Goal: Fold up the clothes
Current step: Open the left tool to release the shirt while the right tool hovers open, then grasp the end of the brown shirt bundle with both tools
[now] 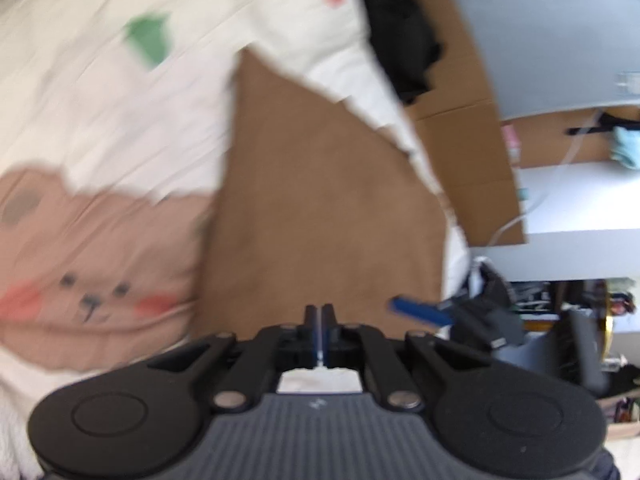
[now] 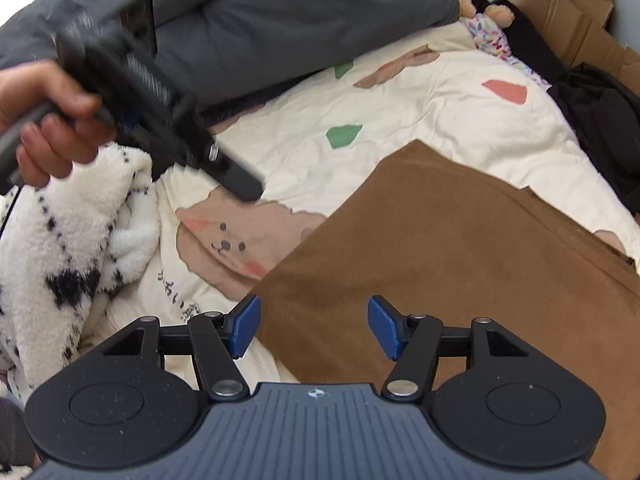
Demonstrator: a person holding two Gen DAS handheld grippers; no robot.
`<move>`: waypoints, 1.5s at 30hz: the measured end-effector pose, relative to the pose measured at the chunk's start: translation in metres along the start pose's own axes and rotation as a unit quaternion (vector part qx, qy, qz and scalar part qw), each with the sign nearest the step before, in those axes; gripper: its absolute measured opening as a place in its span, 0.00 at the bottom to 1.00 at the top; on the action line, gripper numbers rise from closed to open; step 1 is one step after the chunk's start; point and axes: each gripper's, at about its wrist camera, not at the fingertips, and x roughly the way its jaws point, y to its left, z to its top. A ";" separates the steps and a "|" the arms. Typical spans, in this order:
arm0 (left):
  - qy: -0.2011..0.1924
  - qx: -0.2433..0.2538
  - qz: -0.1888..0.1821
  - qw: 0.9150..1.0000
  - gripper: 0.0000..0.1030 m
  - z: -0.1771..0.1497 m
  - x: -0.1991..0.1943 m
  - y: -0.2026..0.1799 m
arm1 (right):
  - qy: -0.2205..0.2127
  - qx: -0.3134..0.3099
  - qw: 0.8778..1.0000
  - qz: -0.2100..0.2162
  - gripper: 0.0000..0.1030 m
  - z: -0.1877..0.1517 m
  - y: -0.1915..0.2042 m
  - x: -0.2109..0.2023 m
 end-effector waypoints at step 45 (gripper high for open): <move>0.018 -0.083 -0.061 0.995 0.20 -0.009 0.077 0.076 | 0.008 0.019 1.000 0.016 0.62 -0.008 -0.007 0.008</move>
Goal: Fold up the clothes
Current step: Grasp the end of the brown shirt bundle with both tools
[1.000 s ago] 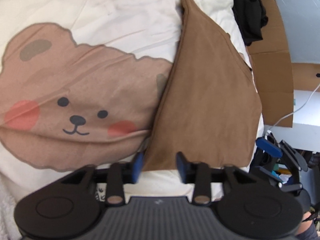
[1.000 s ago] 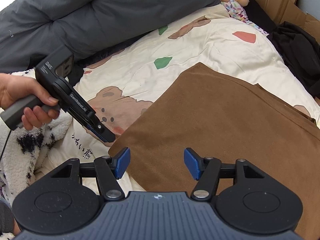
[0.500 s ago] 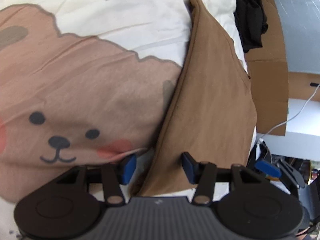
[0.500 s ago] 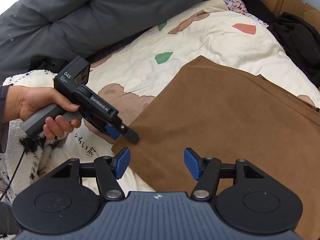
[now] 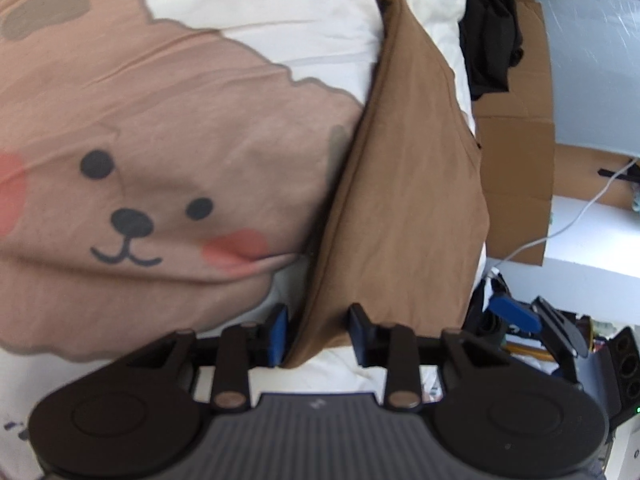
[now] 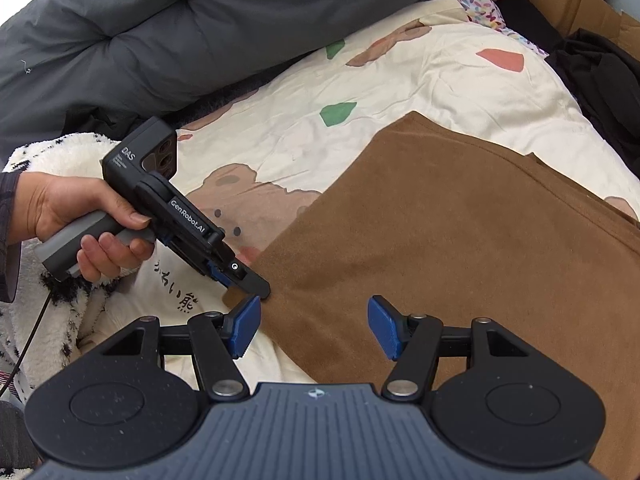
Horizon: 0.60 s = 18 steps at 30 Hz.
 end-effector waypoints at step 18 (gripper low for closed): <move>-0.022 0.067 -0.075 0.995 0.07 0.009 -0.023 -0.087 | -0.002 -0.044 0.999 0.002 0.62 0.006 0.020 0.006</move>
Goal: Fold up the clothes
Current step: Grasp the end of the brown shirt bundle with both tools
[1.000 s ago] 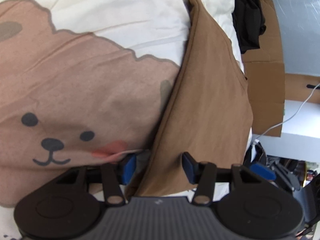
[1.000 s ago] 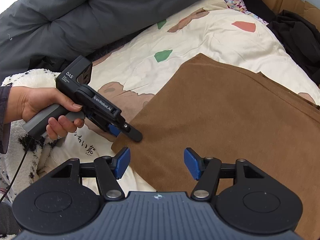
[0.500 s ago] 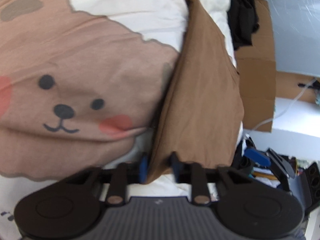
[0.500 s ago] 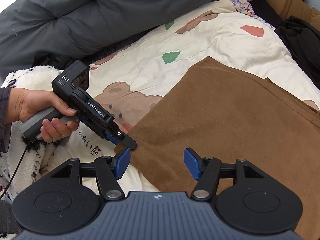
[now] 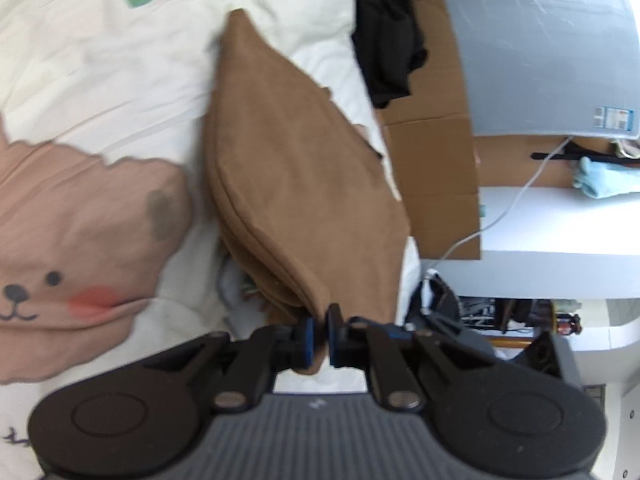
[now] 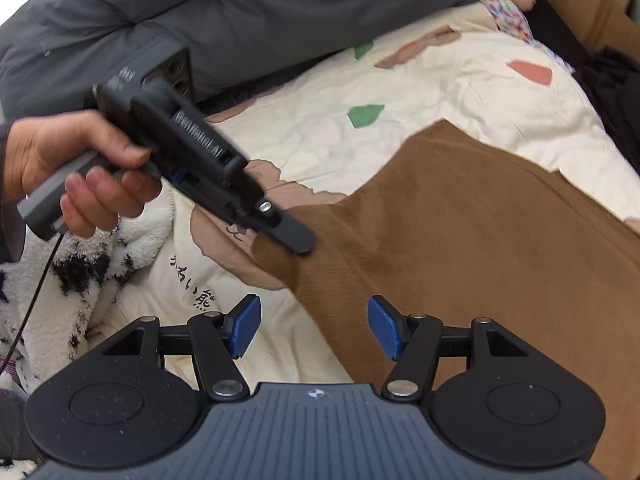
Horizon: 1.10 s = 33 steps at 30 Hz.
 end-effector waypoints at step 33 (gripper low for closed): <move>-0.076 -0.053 0.020 0.995 0.62 0.002 -0.041 0.012 | -0.026 -0.132 0.981 -0.140 0.08 0.019 0.025 0.014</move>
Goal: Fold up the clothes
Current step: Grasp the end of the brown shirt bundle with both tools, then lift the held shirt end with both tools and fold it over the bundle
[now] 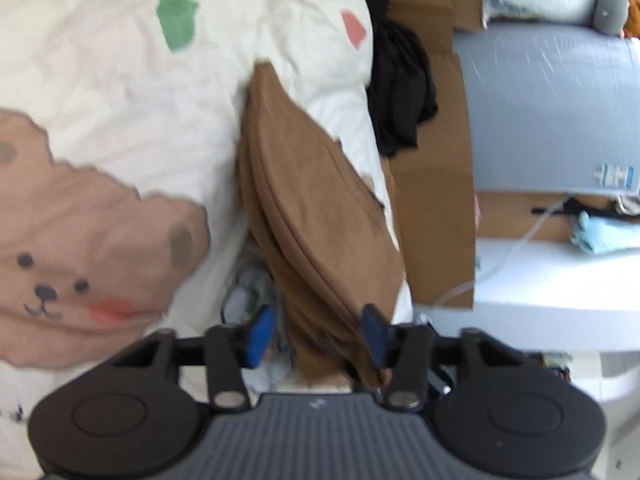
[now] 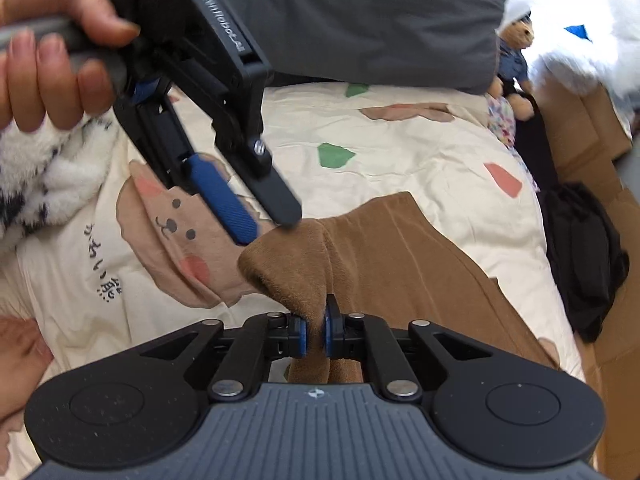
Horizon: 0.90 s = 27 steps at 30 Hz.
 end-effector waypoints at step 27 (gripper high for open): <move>-0.024 -0.061 0.021 0.998 0.75 0.081 0.082 0.019 | -0.031 0.094 0.994 0.051 0.08 -0.004 -0.040 -0.019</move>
